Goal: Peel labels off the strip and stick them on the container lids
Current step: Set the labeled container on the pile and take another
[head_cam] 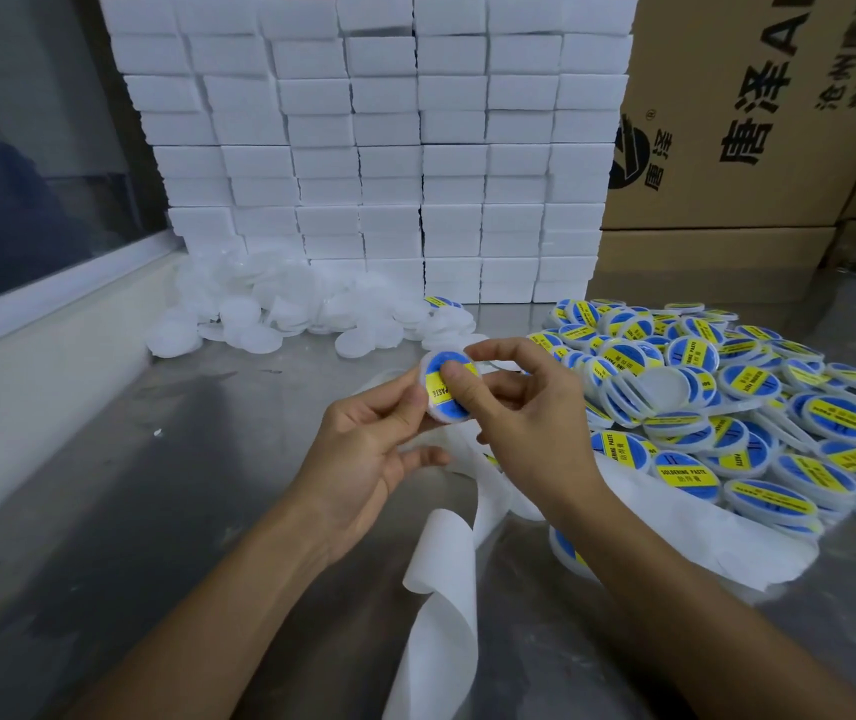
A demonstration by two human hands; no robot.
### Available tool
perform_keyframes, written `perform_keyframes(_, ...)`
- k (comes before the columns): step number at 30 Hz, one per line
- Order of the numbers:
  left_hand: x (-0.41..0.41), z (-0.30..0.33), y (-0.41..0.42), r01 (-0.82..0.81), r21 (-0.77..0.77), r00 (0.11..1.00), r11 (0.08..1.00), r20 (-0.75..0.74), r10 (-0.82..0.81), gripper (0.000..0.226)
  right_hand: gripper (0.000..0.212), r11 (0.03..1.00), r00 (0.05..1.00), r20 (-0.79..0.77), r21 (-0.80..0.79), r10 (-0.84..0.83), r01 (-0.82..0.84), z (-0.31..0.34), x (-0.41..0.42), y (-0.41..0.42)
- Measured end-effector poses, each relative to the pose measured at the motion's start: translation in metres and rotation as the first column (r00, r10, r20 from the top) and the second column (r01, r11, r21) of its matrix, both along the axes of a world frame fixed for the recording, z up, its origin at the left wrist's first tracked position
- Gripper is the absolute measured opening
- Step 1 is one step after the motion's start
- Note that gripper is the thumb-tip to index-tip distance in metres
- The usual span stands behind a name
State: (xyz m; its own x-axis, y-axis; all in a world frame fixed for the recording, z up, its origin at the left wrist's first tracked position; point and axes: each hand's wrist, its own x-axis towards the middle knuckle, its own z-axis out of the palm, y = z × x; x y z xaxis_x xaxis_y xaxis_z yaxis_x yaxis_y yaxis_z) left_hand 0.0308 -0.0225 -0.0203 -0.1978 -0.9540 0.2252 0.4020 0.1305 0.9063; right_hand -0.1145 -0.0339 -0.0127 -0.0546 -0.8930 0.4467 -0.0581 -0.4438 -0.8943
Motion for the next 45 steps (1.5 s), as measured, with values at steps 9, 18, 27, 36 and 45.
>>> perform_keyframes(9,0.000,-0.006,-0.002,-0.120,-0.141,0.974,0.983,0.177,0.144,0.028,0.044,0.990,0.987,-0.082,-0.023,-0.140,0.138,-0.001,0.000,0.003)
perform_keyframes(18,0.002,-0.005,-0.003,-0.211,-0.194,0.938,0.958,0.237,0.254,0.021,0.011,1.000,0.999,-0.034,-0.004,-0.013,0.012,0.000,-0.006,-0.001)
perform_keyframes(27,0.008,-0.003,-0.006,-0.277,-0.136,0.937,0.951,0.181,0.299,0.025,0.046,0.952,0.959,-0.002,0.114,0.285,-0.283,0.001,-0.007,-0.005)
perform_keyframes(36,0.007,-0.003,-0.003,-0.200,-0.177,0.945,0.964,0.224,0.237,0.024,0.012,0.928,0.945,0.090,0.180,0.316,-0.327,0.009,-0.018,-0.006)
perform_keyframes(45,0.002,-0.005,-0.002,-0.217,-0.209,0.908,0.954,0.316,0.276,0.026,0.034,0.988,0.995,-0.024,0.119,0.099,-0.096,0.003,-0.007,-0.001)
